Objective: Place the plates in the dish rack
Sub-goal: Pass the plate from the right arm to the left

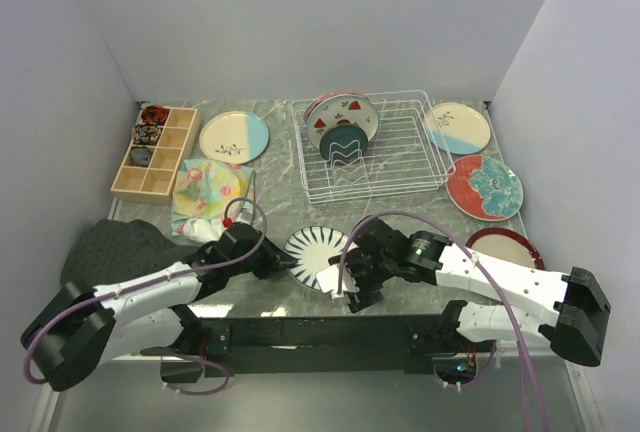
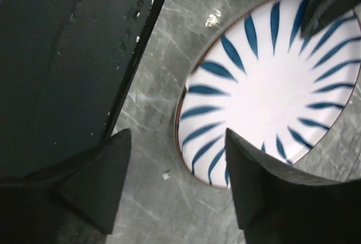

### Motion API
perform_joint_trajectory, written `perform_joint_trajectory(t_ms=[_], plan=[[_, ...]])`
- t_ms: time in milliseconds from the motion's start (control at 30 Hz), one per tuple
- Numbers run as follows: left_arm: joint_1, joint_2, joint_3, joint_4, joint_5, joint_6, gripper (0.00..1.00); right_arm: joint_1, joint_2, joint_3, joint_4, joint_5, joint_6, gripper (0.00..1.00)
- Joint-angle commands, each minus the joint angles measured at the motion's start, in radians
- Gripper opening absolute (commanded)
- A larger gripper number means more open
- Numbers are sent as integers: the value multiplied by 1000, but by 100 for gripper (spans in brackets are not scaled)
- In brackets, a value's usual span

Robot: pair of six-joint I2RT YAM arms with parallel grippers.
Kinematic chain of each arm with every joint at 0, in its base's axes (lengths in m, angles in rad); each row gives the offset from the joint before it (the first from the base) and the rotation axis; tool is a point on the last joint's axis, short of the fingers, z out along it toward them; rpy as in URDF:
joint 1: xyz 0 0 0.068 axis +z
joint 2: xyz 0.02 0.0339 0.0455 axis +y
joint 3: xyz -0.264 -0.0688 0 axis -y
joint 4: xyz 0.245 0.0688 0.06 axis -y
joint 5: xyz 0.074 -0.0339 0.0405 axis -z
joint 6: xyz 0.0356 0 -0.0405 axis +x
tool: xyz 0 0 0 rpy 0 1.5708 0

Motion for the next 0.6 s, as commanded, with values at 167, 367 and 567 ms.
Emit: perform_joint_trajectory(t_ms=[167, 367, 567], plan=[[-1, -267, 5, -52, -59, 217, 1, -257, -120, 109, -116, -151, -57, 88], [2, -415, 50, -103, -57, 390, 1, -436, -223, 69, -51, -164, 3, 93], [2, -453, 157, -180, -54, 576, 1, -493, -246, 101, -33, -153, 73, 94]])
